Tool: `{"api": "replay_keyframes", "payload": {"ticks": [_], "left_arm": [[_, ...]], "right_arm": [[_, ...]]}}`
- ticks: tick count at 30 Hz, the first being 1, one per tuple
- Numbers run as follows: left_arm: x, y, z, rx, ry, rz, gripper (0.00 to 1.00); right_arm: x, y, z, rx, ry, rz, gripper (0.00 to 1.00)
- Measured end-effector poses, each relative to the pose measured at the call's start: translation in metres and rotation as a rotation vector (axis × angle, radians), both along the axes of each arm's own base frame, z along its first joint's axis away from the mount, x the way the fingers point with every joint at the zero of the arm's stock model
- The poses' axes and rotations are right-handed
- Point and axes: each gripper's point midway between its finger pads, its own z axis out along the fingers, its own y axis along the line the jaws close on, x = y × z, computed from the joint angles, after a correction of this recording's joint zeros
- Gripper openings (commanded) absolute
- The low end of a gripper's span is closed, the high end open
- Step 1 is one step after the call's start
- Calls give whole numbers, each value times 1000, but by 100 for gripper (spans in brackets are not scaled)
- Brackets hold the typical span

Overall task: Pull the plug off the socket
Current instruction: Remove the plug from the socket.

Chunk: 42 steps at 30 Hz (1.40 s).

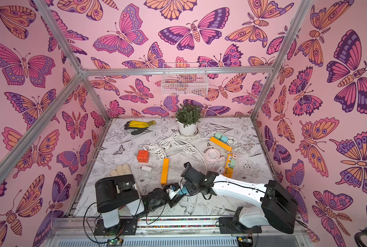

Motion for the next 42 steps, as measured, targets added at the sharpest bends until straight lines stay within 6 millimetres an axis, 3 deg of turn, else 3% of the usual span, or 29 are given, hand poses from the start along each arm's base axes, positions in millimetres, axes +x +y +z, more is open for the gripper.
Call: {"api": "replay_keyframes", "payload": {"ticks": [6, 12, 16, 22, 27, 31, 36, 42], "left_arm": [[6, 3, 3, -10, -7, 29, 53], [1, -2, 7, -28, -13, -2, 53], [-1, 2, 0, -5, -2, -2, 53], [3, 7, 0, -7, -3, 29, 53], [9, 1, 12, -51, -24, 35, 53], [4, -6, 18, -72, -32, 3, 52], [-2, -2, 6, -31, -17, -14, 53], [3, 5, 3, -17, -16, 18, 52]], "right_arm": [[15, -1, 3, 41, 97, -43, 24], [2, -11, 3, 139, 69, -36, 23], [-4, -1, 0, 113, -17, -15, 23], [11, 5, 2, 51, 1, -49, 24], [19, -7, 10, 117, 78, -67, 24], [9, -18, 11, 199, 61, -69, 23], [-5, -9, 4, 171, -30, -35, 23], [6, 4, 7, 66, -25, -52, 24]]}}
